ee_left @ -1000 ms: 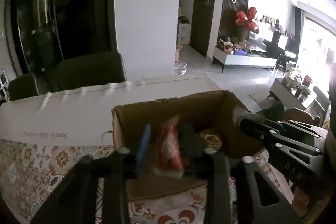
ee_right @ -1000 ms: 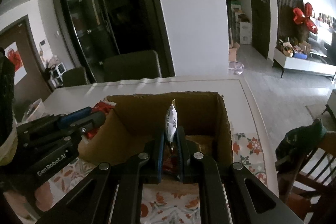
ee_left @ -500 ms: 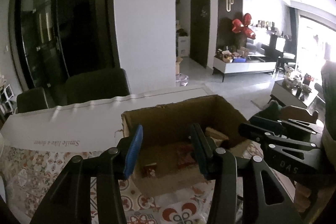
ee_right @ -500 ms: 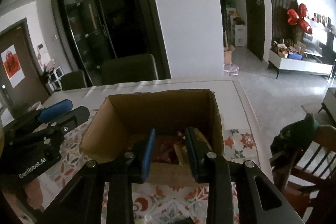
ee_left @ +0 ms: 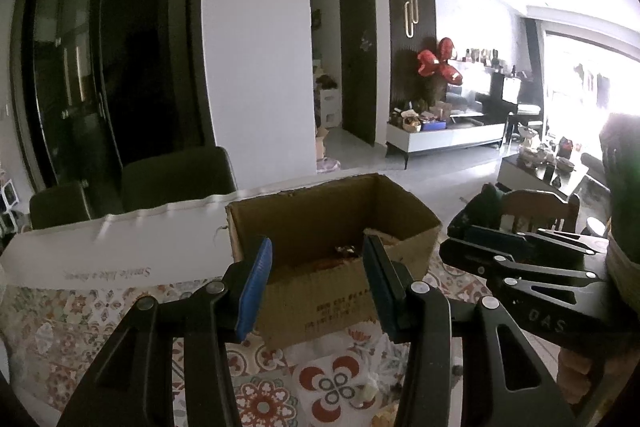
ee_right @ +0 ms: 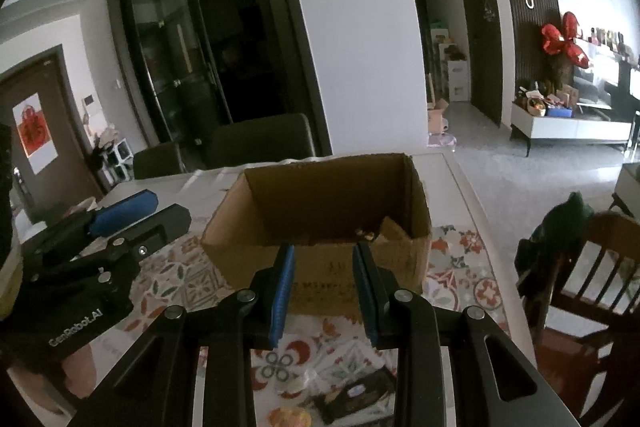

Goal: Organize snacks
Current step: 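Move both open grippers back toward the remaining snacks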

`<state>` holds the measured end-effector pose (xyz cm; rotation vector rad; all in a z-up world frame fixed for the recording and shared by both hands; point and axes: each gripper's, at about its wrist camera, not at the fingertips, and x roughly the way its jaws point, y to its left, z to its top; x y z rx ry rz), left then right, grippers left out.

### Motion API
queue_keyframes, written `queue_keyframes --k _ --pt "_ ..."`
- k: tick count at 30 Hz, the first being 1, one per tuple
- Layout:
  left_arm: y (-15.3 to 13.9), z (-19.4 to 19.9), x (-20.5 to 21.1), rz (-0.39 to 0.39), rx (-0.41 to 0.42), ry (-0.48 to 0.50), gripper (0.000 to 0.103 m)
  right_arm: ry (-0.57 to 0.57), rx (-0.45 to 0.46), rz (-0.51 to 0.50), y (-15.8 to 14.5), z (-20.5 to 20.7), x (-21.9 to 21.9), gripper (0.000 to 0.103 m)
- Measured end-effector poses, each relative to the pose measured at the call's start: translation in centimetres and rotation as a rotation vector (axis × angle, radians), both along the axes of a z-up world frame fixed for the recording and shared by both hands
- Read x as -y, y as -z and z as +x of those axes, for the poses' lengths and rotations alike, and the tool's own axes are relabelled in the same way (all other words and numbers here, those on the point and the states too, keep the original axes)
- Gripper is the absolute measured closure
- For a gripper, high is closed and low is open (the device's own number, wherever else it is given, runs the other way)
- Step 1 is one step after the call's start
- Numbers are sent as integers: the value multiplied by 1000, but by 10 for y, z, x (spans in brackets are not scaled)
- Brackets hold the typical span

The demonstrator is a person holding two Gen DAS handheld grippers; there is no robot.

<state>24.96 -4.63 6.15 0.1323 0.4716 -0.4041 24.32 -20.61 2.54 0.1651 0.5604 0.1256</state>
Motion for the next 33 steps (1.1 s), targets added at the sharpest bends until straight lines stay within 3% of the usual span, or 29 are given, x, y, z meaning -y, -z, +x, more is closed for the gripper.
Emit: queue_keyframes --k 10,13,18,33 --pt "20 -27 -8 22 15 63 56 57 -17 30 20 -32 -9 72" --pt "28 -33 -9 39 23 77 56 83 -28 46 29 -39 -10 62" --pt "44 -42 -13 58 23 105 56 119 -38 28 43 -51 -14 62" --pt "103 -43 -8 105 -77 220 56 161 -121 -26 90 -62 -22 62"
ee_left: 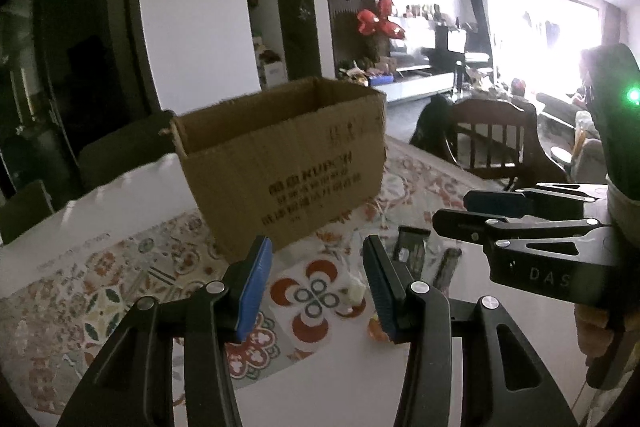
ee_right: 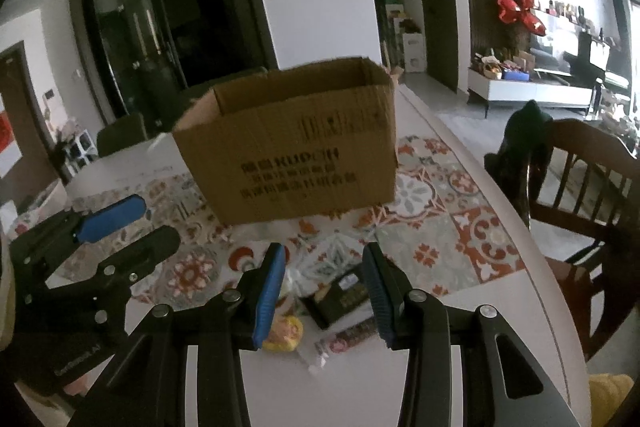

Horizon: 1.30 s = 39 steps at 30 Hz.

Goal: Organize snacks
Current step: 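Grasp the white-green packet with the left gripper while the right gripper grasps the dark striped bar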

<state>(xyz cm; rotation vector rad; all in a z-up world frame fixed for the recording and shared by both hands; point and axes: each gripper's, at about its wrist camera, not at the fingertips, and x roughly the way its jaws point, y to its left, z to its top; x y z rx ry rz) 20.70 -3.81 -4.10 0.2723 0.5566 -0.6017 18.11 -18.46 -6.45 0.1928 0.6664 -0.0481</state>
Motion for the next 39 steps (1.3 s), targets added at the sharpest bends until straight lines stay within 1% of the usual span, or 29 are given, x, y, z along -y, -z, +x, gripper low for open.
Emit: queue_keyframes --k 2,4,8,10,15,18,21,24,31,34,37,39 --pt "8 2 1 8 -22 14 56 1 -21 11 6 1 0 60" --pt "13 3 2 13 -37 25 57 8 -36 32 13 2 1 53" --pt "26 8 6 26 -74 59 57 47 -58 70 24 6 4 53" --pt "32 11 8 33 -88 74 57 86 -77 108 30 8 8 53" --pt "43 18 11 40 -116 113 57 211 -89 146 39 2 15 53" --pt "49 21 13 50 -127 131 59 309 -114 207 48 -5 20 53" --pt "56 24 15 60 -134 150 60 372 -140 253 57 -9 21 53" --pt "62 27 18 65 -148 165 61 392 -145 287 63 -10 21 53" --pt "75 36 25 81 -189 182 62 409 -177 304 75 -4 21 53" --pt "80 42 27 81 -219 191 65 422 -195 307 80 -2 22 53" --pt "84 47 29 80 -240 196 66 424 -187 285 79 0 20 54" --pt "86 52 31 72 -265 199 69 427 -187 287 80 1 20 56"
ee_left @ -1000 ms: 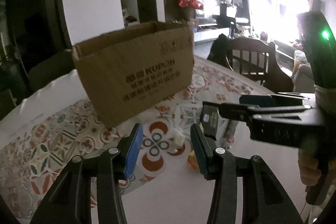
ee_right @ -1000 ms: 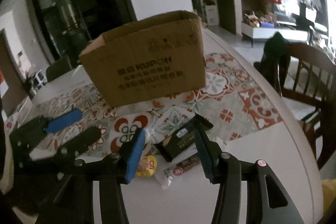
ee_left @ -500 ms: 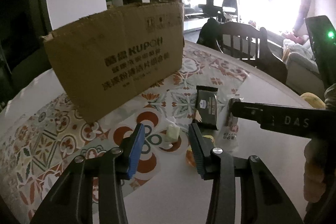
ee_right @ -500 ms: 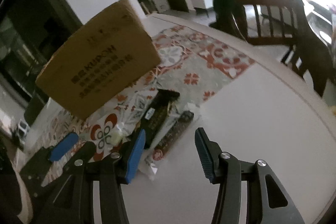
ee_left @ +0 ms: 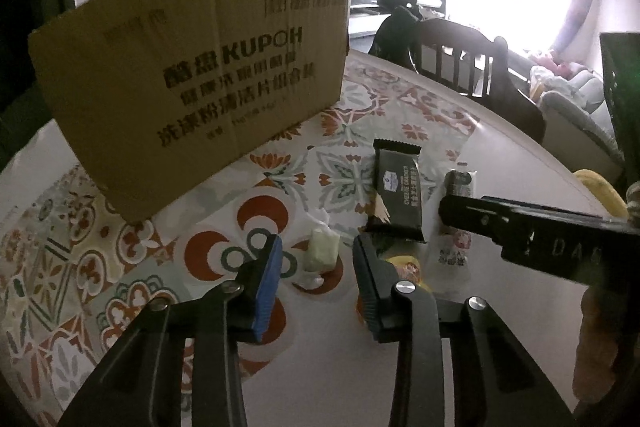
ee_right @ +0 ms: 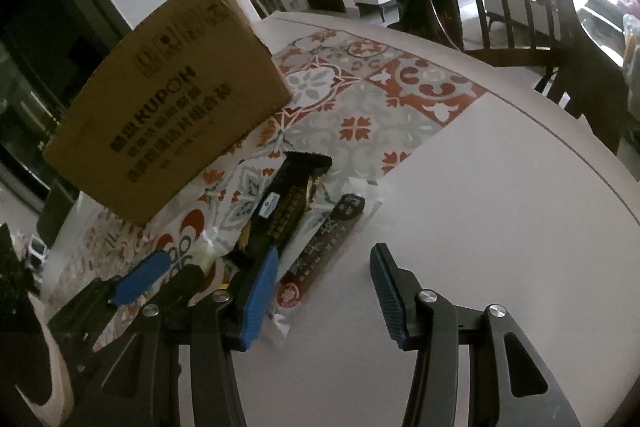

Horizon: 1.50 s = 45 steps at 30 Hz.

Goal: Organize snacks
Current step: 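Grasp the white-green packet with the left gripper while the right gripper grasps the dark striped bar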

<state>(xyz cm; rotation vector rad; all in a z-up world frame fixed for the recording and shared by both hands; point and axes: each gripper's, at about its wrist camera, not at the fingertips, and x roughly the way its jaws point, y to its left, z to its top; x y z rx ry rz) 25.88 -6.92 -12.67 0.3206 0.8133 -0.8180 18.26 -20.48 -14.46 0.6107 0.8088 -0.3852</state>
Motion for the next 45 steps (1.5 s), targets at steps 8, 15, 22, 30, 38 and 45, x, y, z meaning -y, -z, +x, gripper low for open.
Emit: queue_keyframes --k 8,15,22,30,38,45 --pt "7 8 7 8 -39 -9 72 -16 -19 -37 2 9 -2 65" --pt "10 7 12 31 -39 -25 79 -46 -28 -63 3 13 -2 71" --pt "9 5 15 40 -47 -35 84 -86 -17 -29 4 13 3 80" --pt "-14 -6 11 -6 -21 -119 84 -139 1 2 4 8 9 83" --pt "-27 -23 3 -62 -39 -196 84 -199 5 -10 4 1 10 84" --pt "-28 -35 3 -91 -69 -236 84 -224 30 -24 -3 -10 12 85"
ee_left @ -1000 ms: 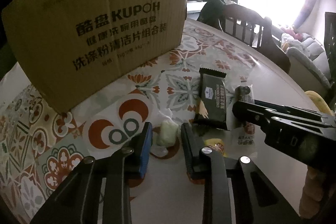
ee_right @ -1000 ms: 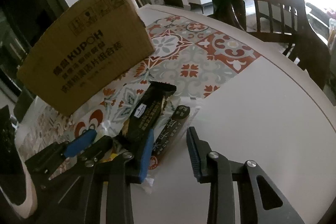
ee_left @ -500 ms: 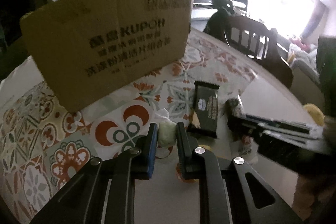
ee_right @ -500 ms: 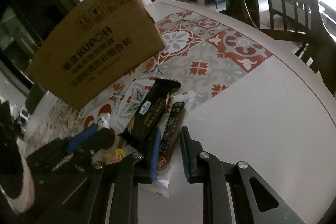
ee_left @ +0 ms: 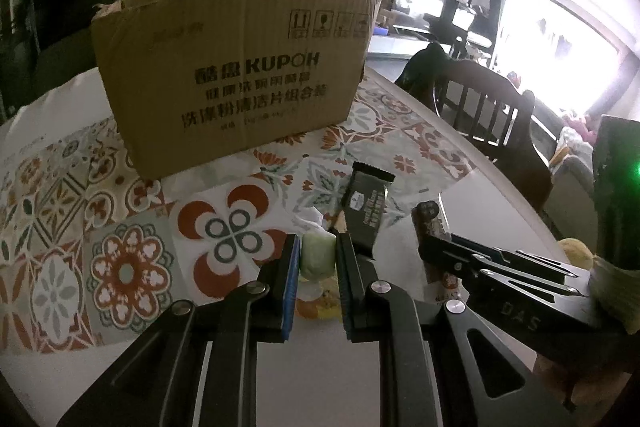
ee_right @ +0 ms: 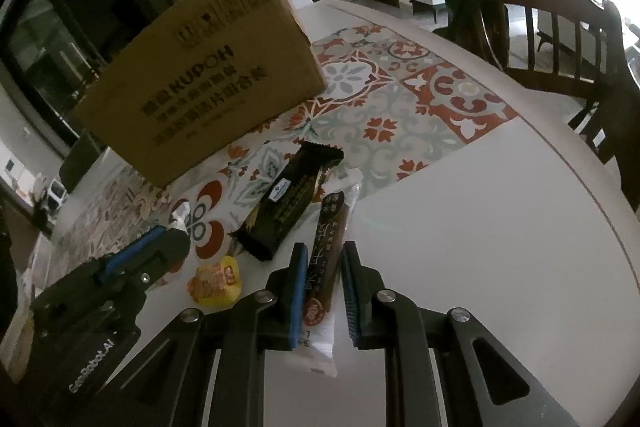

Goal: Organize snacks
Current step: 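Grasp the white-green packet with the left gripper while the right gripper grasps the dark striped bar, then lift both held snacks and carry them over the cardboard box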

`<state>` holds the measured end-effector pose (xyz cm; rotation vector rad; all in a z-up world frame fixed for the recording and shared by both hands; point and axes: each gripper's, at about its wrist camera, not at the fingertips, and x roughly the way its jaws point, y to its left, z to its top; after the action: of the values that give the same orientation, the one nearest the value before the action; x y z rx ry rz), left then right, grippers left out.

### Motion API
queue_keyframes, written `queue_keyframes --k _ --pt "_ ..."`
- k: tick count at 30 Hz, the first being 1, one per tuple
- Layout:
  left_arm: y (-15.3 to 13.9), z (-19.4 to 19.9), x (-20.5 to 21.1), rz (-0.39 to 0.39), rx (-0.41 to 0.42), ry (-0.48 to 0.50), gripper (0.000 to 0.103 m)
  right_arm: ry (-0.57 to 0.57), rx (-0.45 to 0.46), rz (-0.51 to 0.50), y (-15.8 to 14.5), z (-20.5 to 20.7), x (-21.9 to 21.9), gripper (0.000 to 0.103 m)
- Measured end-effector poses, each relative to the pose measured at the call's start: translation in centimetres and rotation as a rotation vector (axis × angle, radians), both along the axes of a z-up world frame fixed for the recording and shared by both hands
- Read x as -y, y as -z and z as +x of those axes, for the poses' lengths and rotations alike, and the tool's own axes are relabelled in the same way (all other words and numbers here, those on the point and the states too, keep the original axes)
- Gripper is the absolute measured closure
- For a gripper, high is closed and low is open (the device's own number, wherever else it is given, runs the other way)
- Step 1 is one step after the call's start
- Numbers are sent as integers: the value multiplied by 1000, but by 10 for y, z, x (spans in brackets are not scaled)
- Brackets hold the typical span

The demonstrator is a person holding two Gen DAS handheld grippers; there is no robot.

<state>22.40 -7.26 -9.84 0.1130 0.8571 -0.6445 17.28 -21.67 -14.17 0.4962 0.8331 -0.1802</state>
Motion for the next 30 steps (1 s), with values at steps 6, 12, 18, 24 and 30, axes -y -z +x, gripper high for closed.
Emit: queue_keyframes --k 6,12,18,24,30 --pt "-10 -10 -1 -30 0 -30 84 -34 55 0 -16 -11 -2 85" --pt "-29 -17 -4 -35 41 -65 84 -72 104 4 -33 -13 -4 85" --pt "-52 -21 -7 -21 122 -98 84 -122 163 -9 -49 -11 -7 85" --pt "-71 -16 -8 -39 159 -125 84 -127 227 -9 -69 -7 -3 85" --pt "-90 -6 -10 -56 200 -152 84 -138 284 -10 -90 5 -1 85"
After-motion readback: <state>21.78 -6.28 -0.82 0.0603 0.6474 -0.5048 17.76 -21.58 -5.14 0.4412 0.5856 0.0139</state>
